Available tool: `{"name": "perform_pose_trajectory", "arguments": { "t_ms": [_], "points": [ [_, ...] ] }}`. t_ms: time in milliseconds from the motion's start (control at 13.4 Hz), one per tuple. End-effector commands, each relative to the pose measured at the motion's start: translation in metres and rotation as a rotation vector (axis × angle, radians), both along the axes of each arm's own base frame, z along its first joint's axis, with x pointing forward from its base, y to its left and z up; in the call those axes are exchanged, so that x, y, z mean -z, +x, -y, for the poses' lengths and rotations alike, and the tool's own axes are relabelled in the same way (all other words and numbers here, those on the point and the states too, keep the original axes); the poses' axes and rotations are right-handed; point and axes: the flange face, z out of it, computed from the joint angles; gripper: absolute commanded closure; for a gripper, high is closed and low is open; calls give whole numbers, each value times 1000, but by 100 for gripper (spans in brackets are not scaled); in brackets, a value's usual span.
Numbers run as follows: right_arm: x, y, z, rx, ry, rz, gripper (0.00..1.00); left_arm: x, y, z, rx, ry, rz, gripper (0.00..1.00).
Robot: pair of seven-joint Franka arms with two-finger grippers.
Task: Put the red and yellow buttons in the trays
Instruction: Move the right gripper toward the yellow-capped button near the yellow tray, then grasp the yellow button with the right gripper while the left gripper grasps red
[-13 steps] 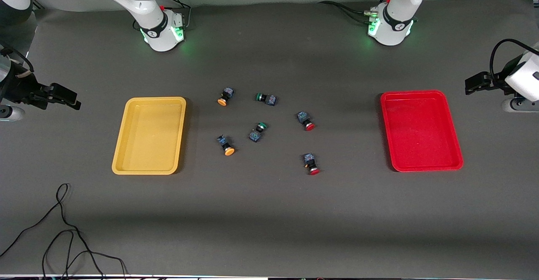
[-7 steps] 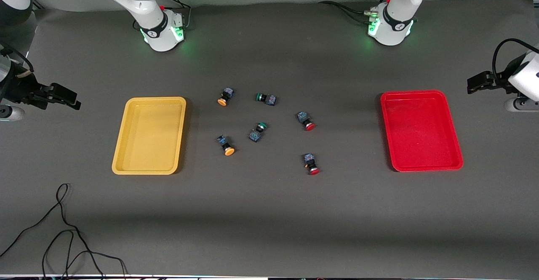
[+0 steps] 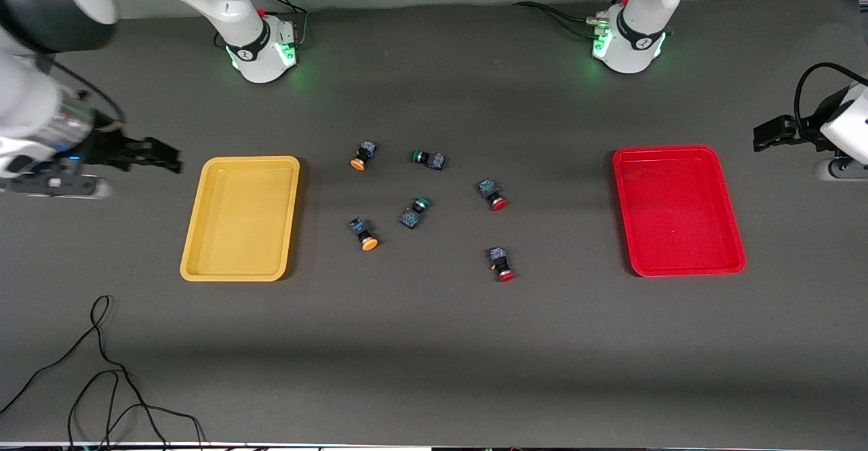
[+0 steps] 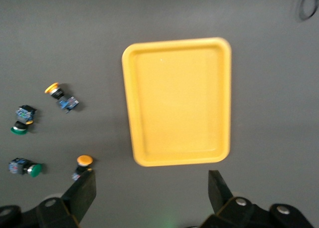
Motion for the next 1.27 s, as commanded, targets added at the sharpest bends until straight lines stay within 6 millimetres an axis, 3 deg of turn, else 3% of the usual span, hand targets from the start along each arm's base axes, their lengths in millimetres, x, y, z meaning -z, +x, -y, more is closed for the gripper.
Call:
{"name": "perform_pose_trajectory", "arguments": {
  "t_ms": [0,150,299,449,524,674,824,1048,1198],
  "points": [
    [25,-48,-72,126,2,33,0,-2,4,-2,9,-13,-14,0],
    [53,-88,-147,207,1,68,0,-2,4,-2,9,-13,-14,0],
    [66,-118,-210,282,11,89,0,-1,5,-2,10,-14,-16,0],
    [79,-144,-254,345,7,87,0,1,4,-1,11,-14,-20,0],
    [88,-157,-267,365,10,89,0,-1,3,0,12,-15,-19,0],
    [101,-169,-265,370,7,89,0,-1,2,1,13,-16,-20,0],
    [115,-176,-261,366,-3,82,0,2,2,14,28,-22,-21,0],
    [144,-192,-256,352,-5,83,0,26,10,53,60,-96,-51,0],
    [176,-197,-251,357,9,97,0,39,19,89,53,-116,-48,0]
  ]
}}
